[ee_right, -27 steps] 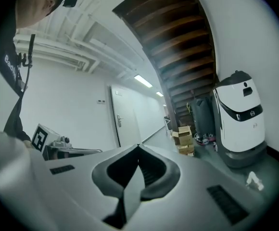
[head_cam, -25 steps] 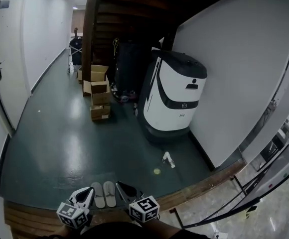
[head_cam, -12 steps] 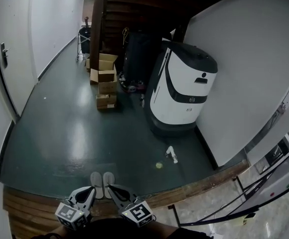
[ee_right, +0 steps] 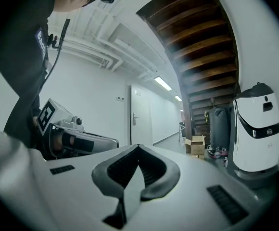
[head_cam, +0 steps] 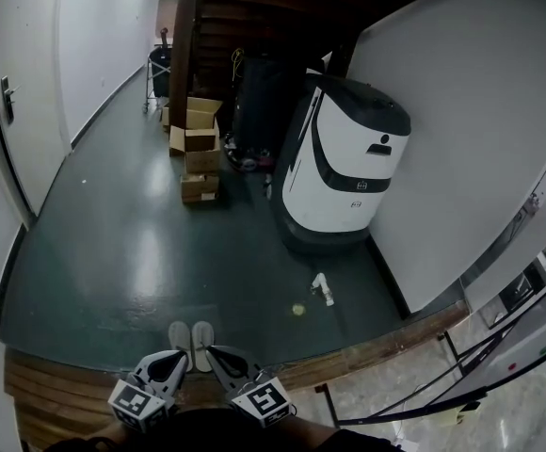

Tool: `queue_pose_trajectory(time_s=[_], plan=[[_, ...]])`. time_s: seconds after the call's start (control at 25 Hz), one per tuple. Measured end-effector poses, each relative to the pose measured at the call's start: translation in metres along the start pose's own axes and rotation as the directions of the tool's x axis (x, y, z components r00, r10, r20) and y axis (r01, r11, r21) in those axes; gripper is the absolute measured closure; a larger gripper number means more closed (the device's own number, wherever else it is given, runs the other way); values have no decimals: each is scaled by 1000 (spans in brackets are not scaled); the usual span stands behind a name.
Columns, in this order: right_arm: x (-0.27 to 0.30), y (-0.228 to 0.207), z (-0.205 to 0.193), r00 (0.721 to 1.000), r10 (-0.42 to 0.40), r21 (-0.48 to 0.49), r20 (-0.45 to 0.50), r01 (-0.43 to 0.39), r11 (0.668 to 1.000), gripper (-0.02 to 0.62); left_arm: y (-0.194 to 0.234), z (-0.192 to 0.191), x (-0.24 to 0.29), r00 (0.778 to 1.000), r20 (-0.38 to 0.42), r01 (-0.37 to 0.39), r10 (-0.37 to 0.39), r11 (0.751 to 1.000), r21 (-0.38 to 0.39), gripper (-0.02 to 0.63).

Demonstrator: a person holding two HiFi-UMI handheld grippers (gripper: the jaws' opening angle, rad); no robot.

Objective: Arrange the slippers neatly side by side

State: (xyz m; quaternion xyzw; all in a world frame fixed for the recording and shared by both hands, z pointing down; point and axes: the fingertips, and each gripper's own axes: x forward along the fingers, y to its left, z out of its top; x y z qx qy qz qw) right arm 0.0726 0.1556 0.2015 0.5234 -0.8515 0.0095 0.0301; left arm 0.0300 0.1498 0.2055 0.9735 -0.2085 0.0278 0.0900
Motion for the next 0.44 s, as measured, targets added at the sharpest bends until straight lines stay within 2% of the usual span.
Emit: queue_pose_trajectory(time_s=[0.44], plan=[[-8, -3, -7, 999, -15, 13, -35, 15, 1000, 597, 0, -6, 2, 1000, -1, 3, -3, 1000, 17, 606]])
